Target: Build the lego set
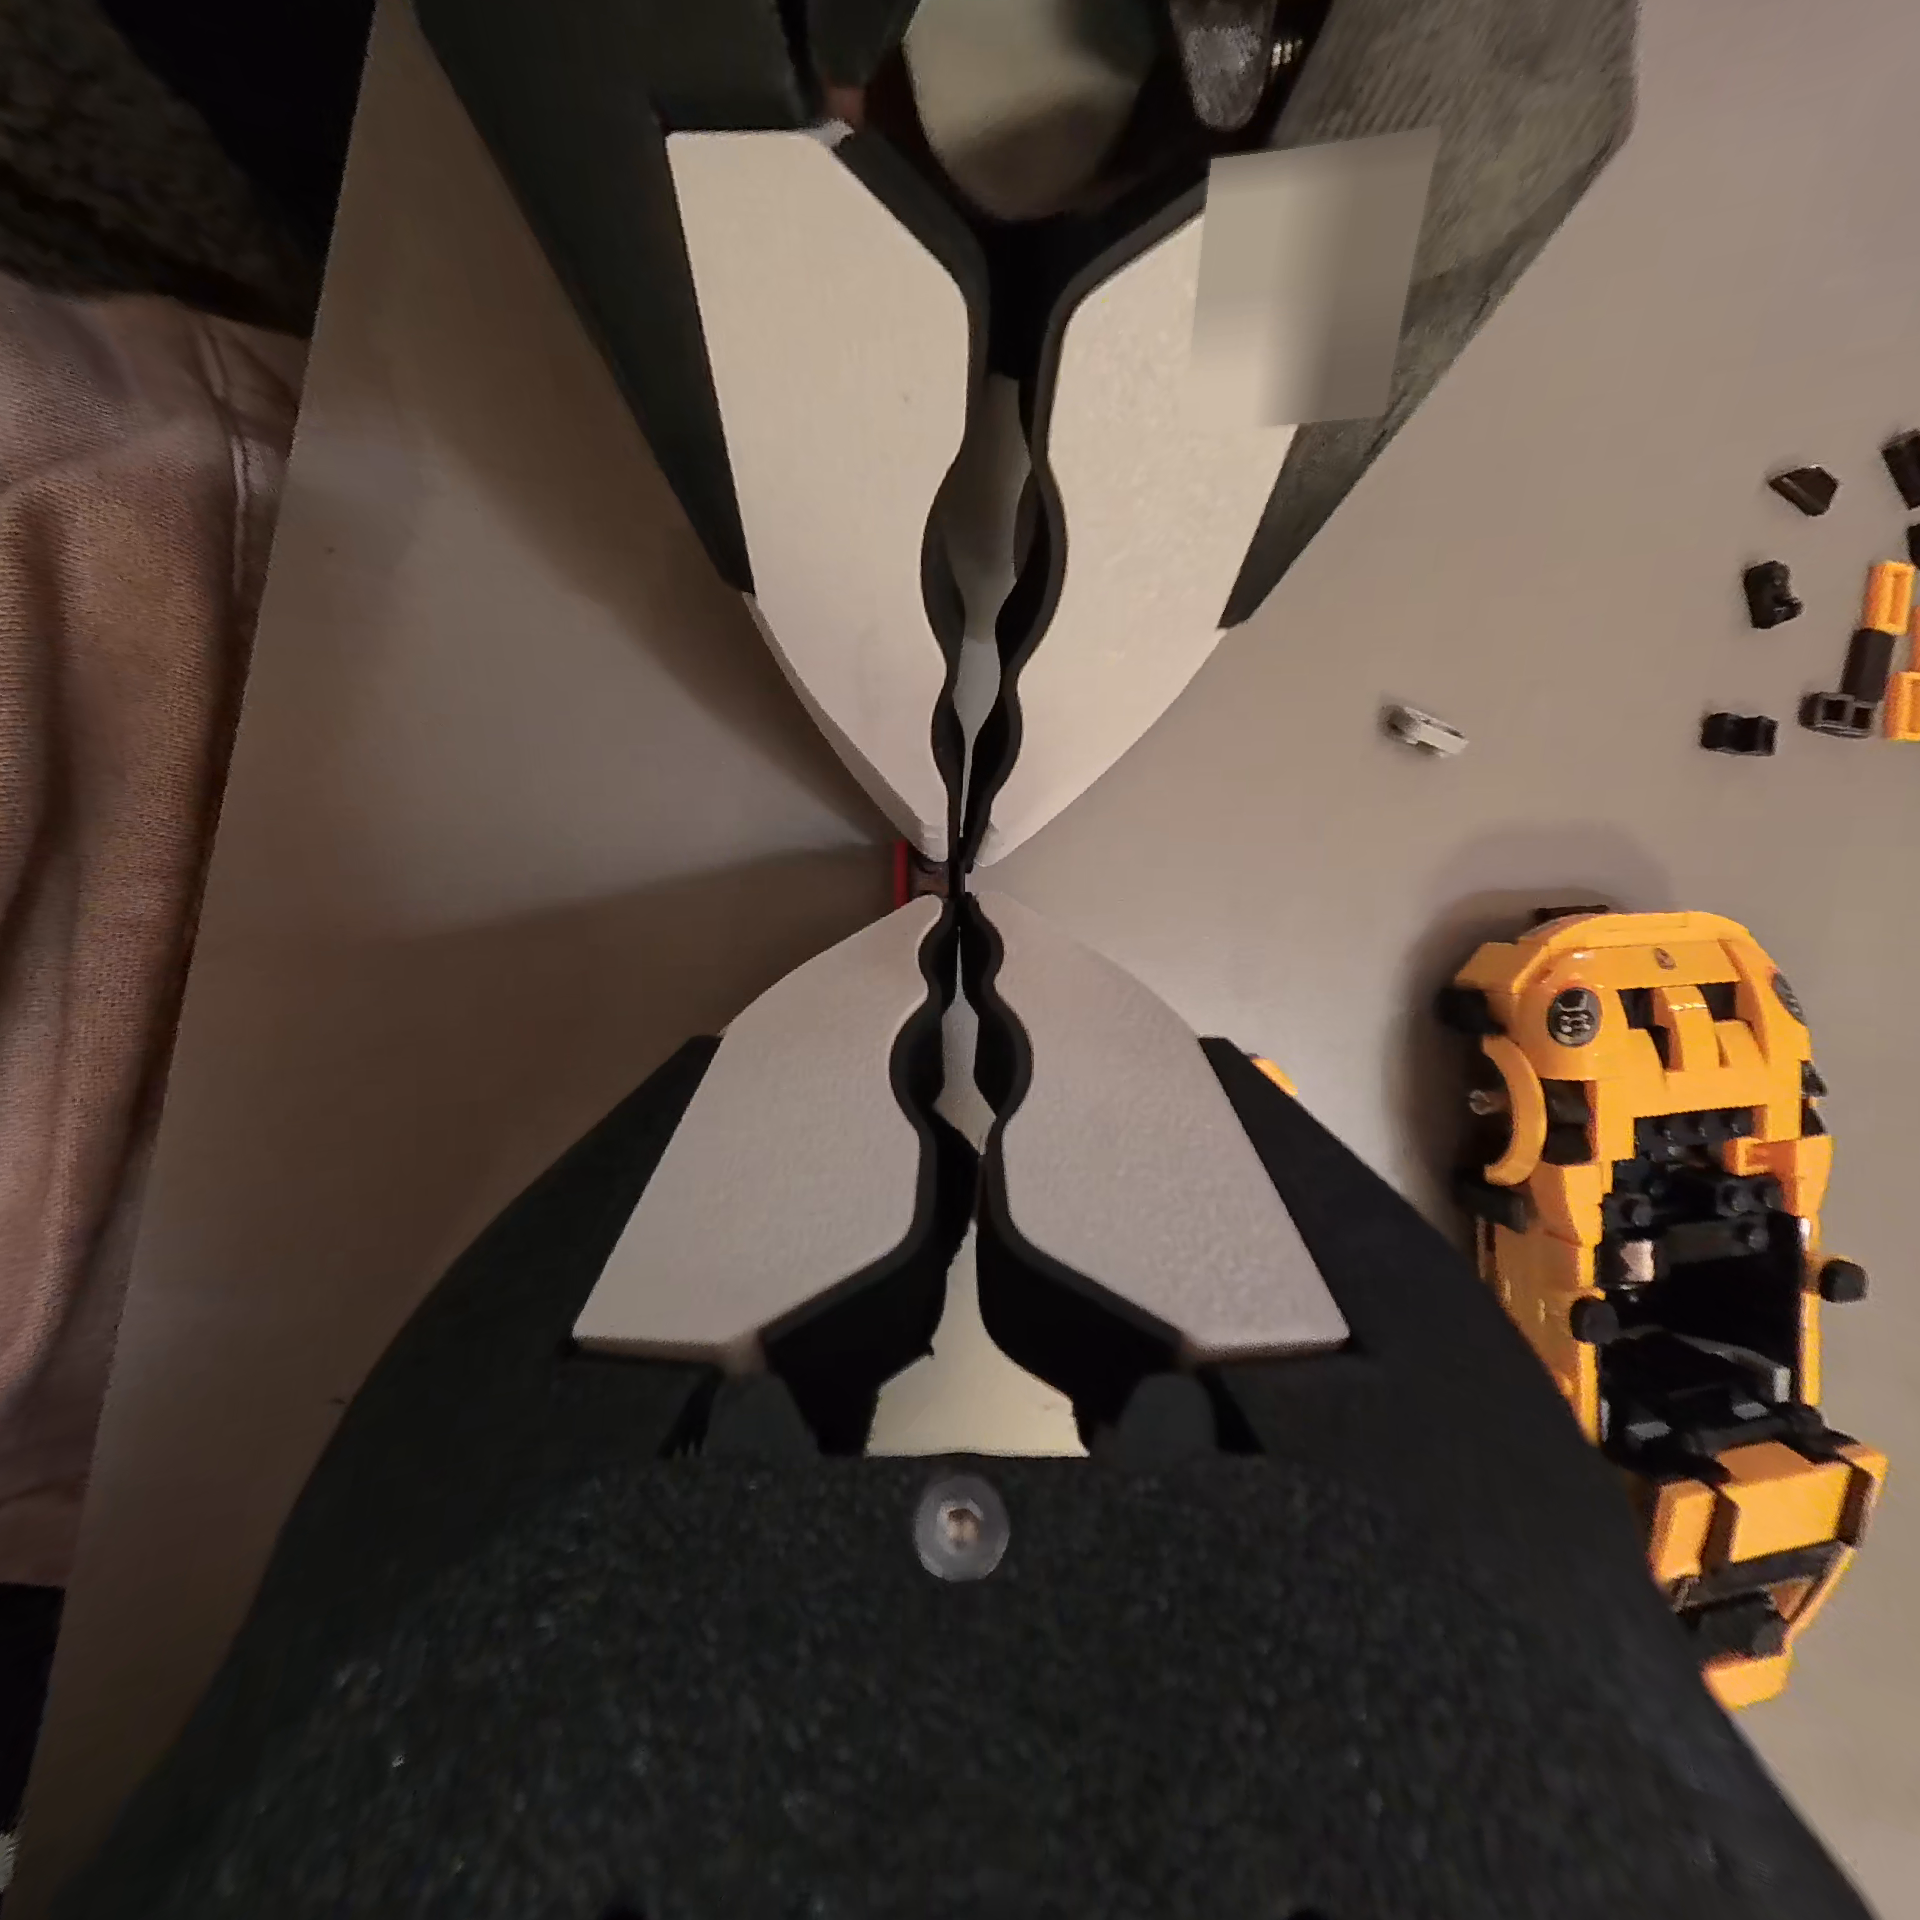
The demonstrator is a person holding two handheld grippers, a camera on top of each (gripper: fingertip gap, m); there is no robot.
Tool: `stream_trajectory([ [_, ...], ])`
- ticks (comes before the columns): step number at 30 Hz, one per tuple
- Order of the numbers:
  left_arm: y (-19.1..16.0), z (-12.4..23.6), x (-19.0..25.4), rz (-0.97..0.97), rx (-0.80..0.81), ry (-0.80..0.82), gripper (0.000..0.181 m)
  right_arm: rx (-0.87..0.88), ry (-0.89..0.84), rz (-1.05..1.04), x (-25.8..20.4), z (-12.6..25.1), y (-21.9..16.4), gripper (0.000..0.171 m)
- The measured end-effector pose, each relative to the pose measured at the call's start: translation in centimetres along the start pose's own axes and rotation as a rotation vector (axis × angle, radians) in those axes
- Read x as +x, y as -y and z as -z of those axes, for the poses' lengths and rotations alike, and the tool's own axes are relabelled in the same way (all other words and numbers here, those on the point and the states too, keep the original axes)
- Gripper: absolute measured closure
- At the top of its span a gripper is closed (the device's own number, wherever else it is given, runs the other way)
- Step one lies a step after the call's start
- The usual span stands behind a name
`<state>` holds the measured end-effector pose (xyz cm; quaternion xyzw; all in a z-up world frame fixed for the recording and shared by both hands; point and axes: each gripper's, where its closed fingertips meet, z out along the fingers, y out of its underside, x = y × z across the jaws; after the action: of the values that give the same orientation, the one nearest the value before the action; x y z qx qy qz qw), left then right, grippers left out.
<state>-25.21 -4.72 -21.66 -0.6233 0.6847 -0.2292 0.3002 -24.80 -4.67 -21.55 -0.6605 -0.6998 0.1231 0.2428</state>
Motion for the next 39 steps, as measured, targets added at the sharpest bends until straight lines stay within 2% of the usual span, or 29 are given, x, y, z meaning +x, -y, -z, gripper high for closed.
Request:
stream_trajectory([
  [7,0.0,0.0,0.0,0.025,0.006,-0.014,0.18,0.0,0.006,-0.032,-0.1,0.0,0.0,0.171],
  [11,0.2,0.0,-0.1,0.047,0.013,-0.041,0.18,0.069,0.018,-0.093,0.1,0.0,0.1,0.171],
  [12,0.2,0.0,-0.1,0.053,0.011,-0.044,0.18,0.101,0.018,-0.109,0.2,0.2,0.1,0.169],
  [13,0.2,0.0,-0.1,0.056,0.011,-0.047,0.18,0.129,0.026,-0.119,0.1,0.4,0.1,0.159],
  [15,0.2,0.1,0.0,0.064,0.019,-0.06,0.17,0.17,0.045,-0.134,0.0,1.0,0.0,0.146],
  [20,0.2,0.2,0.2,0.05,0.017,-0.079,0.168,0.153,0.074,-0.104,-0.8,0.0,-0.1,0.14],
  [22,0.2,0.2,0.4,0.046,0.021,-0.096,0.168,0.141,0.08,-0.072,-0.9,-0.9,0.0,0.14],
  [24,0.3,0.4,0.4,0.048,0.033,-0.099,0.166,0.162,0.089,-0.033,-1.1,-1.2,0.3,0.155],
  [25,0.5,0.7,0.4,0.05,0.052,-0.106,0.165,0.169,0.089,-0.003,-1.1,-1.1,0.4,0.155],
  [28,1.6,2.0,0.3,0.064,0.141,-0.108,0.16,0.295,-0.038,0.065,0.0,-0.1,1.3,0.155],
  [32,3.3,3.5,0.0,0.14,0.287,-0.116,0.157,0.499,-0.391,0.237,1.6,3.7,3.4,0.156],
  [36,5.4,4.6,-0.4,0.258,0.434,-0.178,0.156,0.526,-0.623,0.347,2.1,6.0,4.4,0.156],
  [39,6.2,4.7,-0.5,0.295,0.464,-0.195,0.16,0.509,-0.719,0.391,2.6,6.8,4.5,0.156],
])
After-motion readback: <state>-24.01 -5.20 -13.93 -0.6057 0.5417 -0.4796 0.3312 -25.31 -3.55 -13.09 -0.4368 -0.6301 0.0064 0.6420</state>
